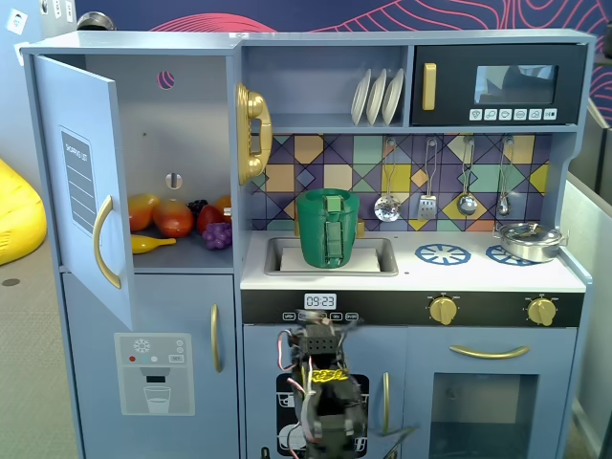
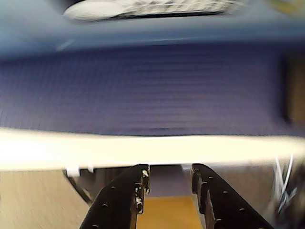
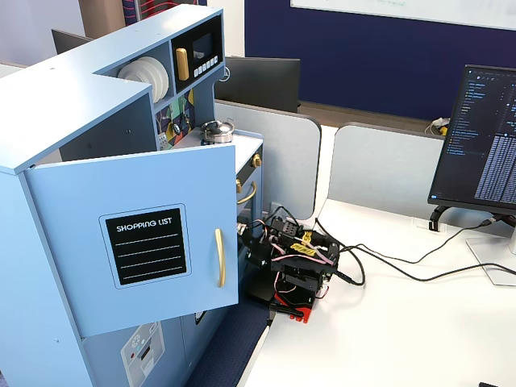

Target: Close the left cabinet door

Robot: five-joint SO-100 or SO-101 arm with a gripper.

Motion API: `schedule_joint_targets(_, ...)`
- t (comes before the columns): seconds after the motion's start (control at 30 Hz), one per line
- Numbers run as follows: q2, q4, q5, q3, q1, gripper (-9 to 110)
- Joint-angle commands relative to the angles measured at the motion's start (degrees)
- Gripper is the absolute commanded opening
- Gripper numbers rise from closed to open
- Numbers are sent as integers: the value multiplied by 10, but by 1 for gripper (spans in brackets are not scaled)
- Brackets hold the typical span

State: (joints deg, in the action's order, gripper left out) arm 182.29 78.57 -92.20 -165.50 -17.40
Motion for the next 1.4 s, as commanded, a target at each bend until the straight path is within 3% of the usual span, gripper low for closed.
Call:
schedule_joint_targets(0.0,-18,-83,-4,107,-330,0)
schedule_joint_targets(0.1,-38,-191,-92,127,-479,0)
schedule_joint_targets(0.27,-105,-423,-149,120,-697,0)
schedule_joint_targets(0.47,-285,-722,-144,171,-797,0)
schedule_joint_targets(0.67,-458,-897,-149,253,-844,0)
schedule_joint_targets(1.1,-737,-967,-203,526,-815,0)
schedule_joint_targets(1.37,-781,-949,-234,596,-756,0)
